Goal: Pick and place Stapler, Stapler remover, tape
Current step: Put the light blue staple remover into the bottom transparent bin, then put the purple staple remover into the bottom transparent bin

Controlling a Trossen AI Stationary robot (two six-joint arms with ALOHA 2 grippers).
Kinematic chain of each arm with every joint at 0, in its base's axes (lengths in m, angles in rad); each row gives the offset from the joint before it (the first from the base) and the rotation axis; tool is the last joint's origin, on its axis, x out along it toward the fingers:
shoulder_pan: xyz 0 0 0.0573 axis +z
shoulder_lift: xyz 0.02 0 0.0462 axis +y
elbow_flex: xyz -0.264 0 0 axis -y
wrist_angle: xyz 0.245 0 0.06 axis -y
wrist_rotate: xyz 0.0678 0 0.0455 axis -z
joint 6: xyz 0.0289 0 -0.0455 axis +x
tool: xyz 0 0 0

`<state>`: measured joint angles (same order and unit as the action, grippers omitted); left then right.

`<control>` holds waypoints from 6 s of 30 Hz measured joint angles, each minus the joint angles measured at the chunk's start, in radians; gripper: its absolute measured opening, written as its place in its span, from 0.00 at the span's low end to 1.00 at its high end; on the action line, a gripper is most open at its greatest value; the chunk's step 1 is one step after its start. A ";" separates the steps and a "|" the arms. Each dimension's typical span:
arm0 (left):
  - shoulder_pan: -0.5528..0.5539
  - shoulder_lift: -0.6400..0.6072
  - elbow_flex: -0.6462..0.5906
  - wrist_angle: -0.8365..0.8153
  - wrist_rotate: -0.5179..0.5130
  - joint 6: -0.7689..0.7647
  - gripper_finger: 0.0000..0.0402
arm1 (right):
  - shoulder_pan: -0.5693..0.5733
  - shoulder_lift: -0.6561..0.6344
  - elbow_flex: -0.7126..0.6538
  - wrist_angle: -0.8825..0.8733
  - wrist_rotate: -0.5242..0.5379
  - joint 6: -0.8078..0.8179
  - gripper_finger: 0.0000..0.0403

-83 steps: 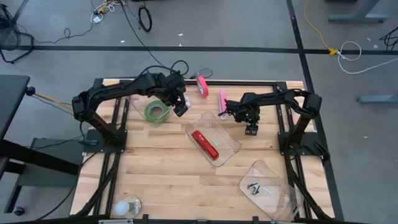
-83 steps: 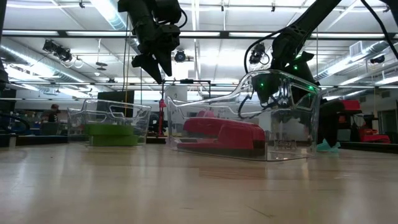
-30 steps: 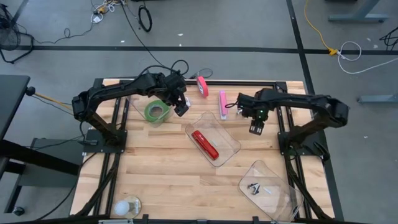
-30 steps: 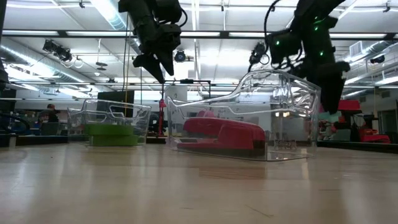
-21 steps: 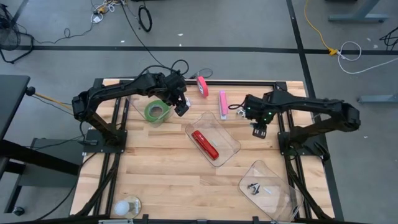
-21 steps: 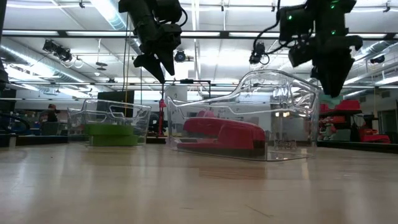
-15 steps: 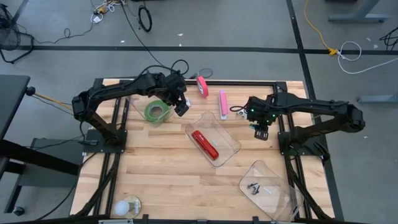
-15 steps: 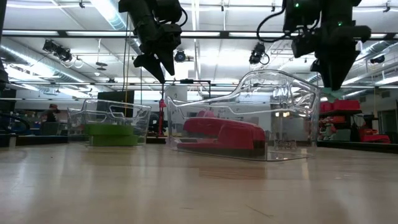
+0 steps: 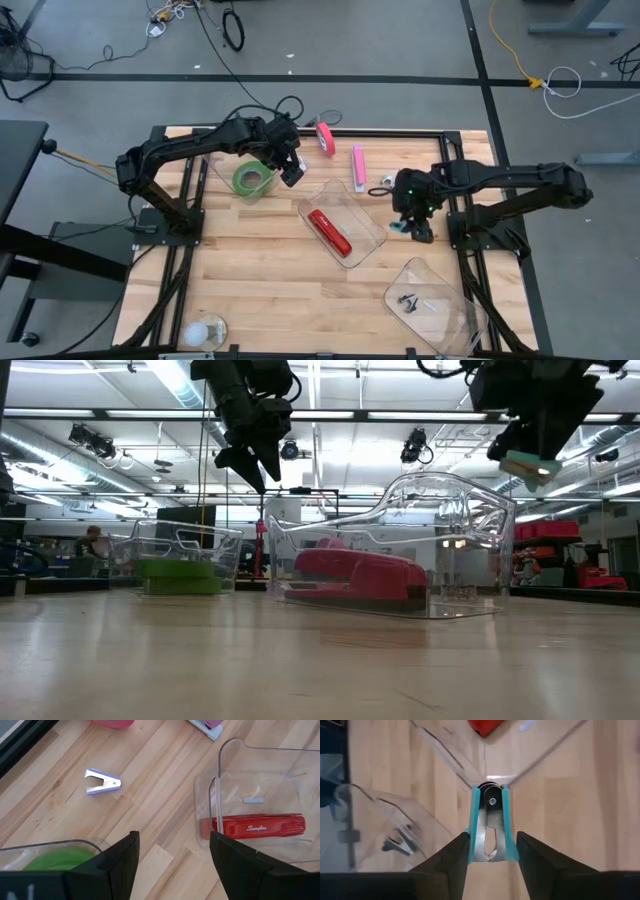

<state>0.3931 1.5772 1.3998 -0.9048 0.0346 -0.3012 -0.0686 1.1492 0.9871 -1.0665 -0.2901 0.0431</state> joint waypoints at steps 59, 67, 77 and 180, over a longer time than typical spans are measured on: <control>0.000 0.000 0.000 0.003 0.000 0.000 0.61 | 0.782 0.290 0.000 0.171 0.013 0.162 0.41; 0.000 0.000 0.000 0.003 0.000 0.002 0.61 | 0.846 0.332 0.000 0.171 -0.020 0.185 0.41; 0.000 0.000 0.000 0.003 0.000 0.002 0.61 | 0.919 0.332 0.000 0.203 -0.028 0.221 0.41; -0.309 -0.043 0.208 0.190 -0.017 0.161 0.60 | 0.421 -0.015 0.000 0.290 0.308 0.307 0.29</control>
<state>0.0838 1.5342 1.6076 -0.7152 0.0172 -0.1398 0.3519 1.1343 0.9874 -0.7765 0.0183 0.3496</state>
